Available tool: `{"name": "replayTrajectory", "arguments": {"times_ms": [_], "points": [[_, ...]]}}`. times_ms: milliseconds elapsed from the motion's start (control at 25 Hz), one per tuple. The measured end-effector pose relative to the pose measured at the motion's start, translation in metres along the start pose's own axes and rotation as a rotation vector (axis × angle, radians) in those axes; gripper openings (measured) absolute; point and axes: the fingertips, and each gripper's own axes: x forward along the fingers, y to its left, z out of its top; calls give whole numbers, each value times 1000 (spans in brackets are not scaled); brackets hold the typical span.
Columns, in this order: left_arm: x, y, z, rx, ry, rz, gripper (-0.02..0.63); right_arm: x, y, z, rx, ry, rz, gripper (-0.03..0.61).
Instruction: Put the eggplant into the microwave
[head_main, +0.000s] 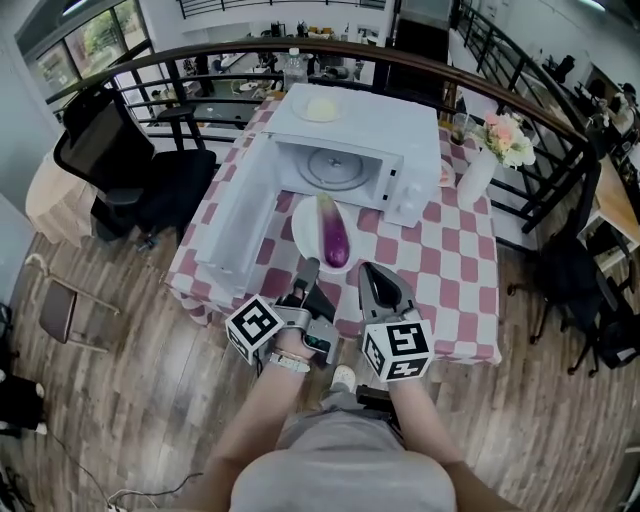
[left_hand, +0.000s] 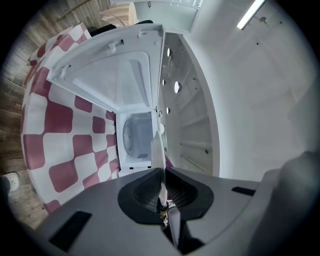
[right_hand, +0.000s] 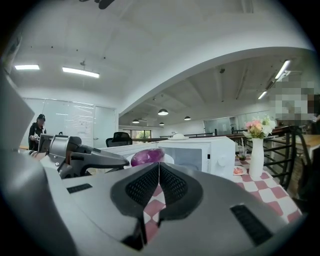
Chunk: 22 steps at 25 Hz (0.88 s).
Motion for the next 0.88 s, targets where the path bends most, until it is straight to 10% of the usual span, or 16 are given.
{"name": "replayTrajectory", "arguments": {"times_ms": [880], "points": [[110,53,28,-33,-35,10,25,87,-59,-17,39,66,77,26]]}}
